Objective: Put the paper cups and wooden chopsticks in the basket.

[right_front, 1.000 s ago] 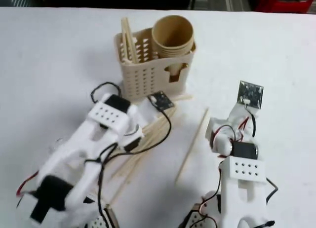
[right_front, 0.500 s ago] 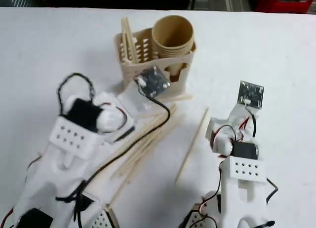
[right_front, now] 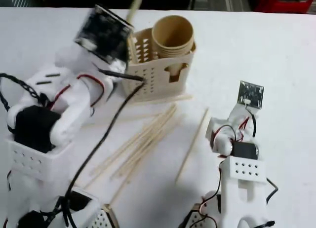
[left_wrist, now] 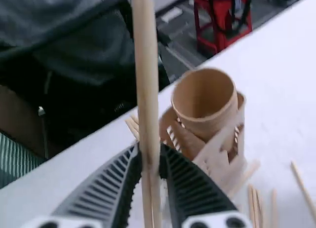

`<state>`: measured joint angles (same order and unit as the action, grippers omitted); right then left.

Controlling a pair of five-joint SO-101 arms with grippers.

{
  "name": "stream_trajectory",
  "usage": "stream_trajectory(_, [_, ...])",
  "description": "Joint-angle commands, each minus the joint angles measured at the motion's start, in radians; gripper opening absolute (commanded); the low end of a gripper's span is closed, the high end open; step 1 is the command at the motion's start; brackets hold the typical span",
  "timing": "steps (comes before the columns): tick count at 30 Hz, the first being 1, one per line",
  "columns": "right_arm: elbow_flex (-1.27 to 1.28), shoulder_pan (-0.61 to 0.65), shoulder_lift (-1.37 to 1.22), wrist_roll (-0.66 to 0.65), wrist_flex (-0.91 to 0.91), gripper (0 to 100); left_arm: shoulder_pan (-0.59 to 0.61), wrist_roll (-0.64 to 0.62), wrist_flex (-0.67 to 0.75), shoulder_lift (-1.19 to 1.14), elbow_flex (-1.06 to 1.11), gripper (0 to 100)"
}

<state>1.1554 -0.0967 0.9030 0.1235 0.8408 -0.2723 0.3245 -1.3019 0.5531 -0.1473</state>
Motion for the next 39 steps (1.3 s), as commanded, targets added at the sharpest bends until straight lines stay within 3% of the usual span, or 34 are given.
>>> stream_trajectory(1, [-0.005,-0.008,0.025,0.002,-0.018,1.8,0.019,-0.08,0.23,0.016,-0.049,2])
stream_trajectory(7, [-0.005,-0.008,0.025,0.002,-0.018,1.8,0.018,-0.149,0.486,-0.11,-0.048,2])
stream_trajectory(15, [-0.005,-0.008,0.025,0.002,-0.016,1.8,0.019,-0.227,0.624,-0.315,-0.048,2])
stream_trajectory(21, [-0.003,-0.007,0.025,0.002,-0.015,1.8,0.024,-0.233,0.552,-0.386,-0.048,4])
stream_trajectory(26, [-0.003,-0.007,0.025,0.002,-0.015,1.8,0.025,-0.236,0.431,-0.384,-0.057,19])
stream_trajectory(36, [0.026,-0.007,0.031,0.002,-0.047,1.8,0.067,-0.221,0.238,-0.297,-0.08,17])
stream_trajectory(39, [0.029,-0.007,0.03,0.002,-0.054,1.8,0.051,-0.12,0.13,-0.205,-0.069,17])
